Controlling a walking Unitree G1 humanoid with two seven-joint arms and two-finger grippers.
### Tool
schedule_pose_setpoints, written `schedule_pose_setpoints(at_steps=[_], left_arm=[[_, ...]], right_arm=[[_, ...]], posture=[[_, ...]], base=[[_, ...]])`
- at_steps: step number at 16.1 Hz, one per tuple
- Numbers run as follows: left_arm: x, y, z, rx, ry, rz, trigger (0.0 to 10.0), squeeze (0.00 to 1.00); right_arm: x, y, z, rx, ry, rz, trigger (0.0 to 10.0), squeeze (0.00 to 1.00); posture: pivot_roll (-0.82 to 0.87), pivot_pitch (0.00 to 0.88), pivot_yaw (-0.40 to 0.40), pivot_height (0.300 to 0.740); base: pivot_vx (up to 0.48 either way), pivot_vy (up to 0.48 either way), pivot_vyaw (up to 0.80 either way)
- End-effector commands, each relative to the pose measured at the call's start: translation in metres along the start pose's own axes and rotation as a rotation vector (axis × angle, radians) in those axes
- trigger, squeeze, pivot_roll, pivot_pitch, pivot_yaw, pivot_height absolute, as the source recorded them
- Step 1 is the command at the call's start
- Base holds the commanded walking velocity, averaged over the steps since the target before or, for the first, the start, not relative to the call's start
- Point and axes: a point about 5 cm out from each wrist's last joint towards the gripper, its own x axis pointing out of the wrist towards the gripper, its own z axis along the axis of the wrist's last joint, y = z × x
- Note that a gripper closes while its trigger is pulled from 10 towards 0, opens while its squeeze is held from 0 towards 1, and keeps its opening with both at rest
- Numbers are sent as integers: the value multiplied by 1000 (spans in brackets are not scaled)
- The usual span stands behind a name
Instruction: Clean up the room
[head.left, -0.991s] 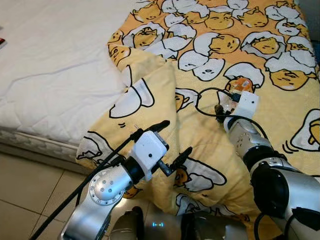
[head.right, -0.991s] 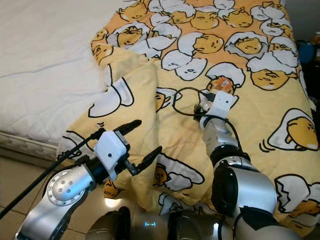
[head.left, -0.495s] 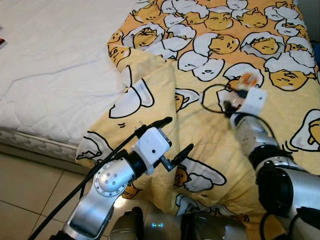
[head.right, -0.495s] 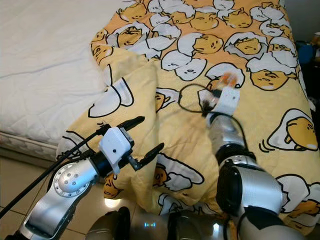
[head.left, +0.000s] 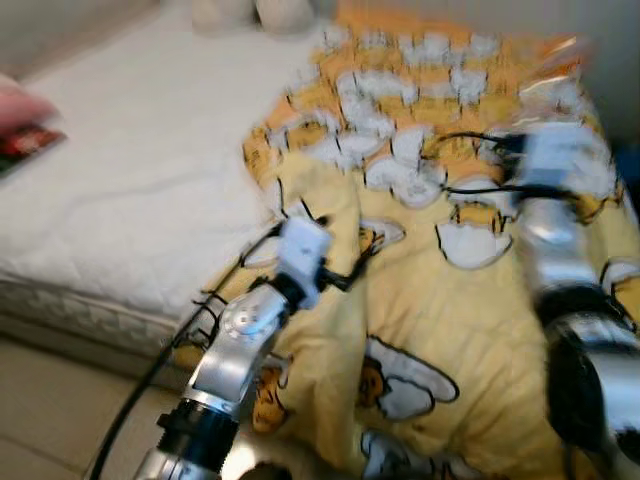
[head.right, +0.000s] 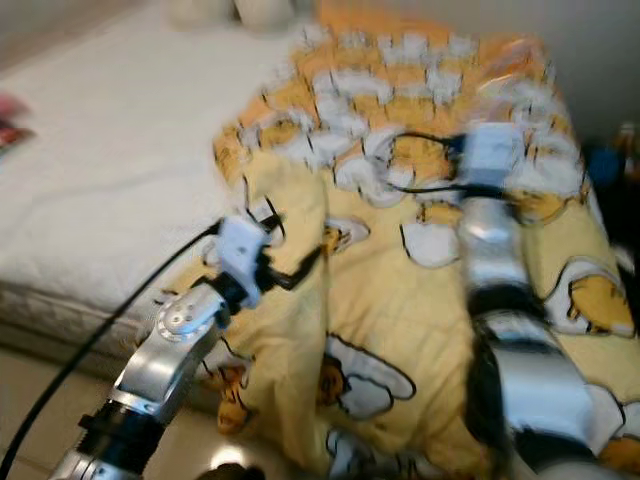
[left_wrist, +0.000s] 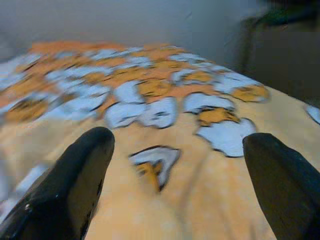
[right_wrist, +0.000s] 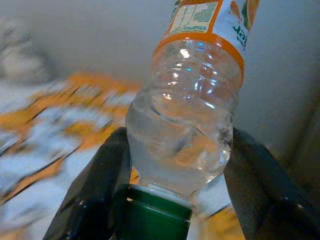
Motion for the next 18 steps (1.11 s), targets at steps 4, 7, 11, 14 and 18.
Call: schedule_pose_setpoints(at_steps=[4, 7, 11, 14, 18], left_arm=[[9, 26, -1, -113, -31, 115, 10000, 0], [23, 15, -5, -125, -25, 52, 10000, 0], [25, 6, -22, -155, 14, 43, 10000, 0], [13, 15, -46, -116, 130, 154, 10000, 0], [-39, 36, -93, -178, 258, 372, 10000, 0]], right_arm=[[-67, -10, -55, 0, 42, -54, 0, 0], [-121, 19, -86, -18, 127, 48, 0, 0], [-146, 9, -99, -48, 210, 40, 0, 0], [-164, -1, -107, -61, 262, 35, 0, 0], [-180, 3, -110, -84, 319, 206, 0, 0]], posture=[[61, 0, 51, 740], [-1, 0, 80, 740], [-39, 0, 78, 740], [-48, 0, 67, 740], [-10, 0, -38, 740]], base=[[62, -102, 0], [247, -409, -267], [249, -407, -794], [0, 0, -792], [0, 0, -788]])
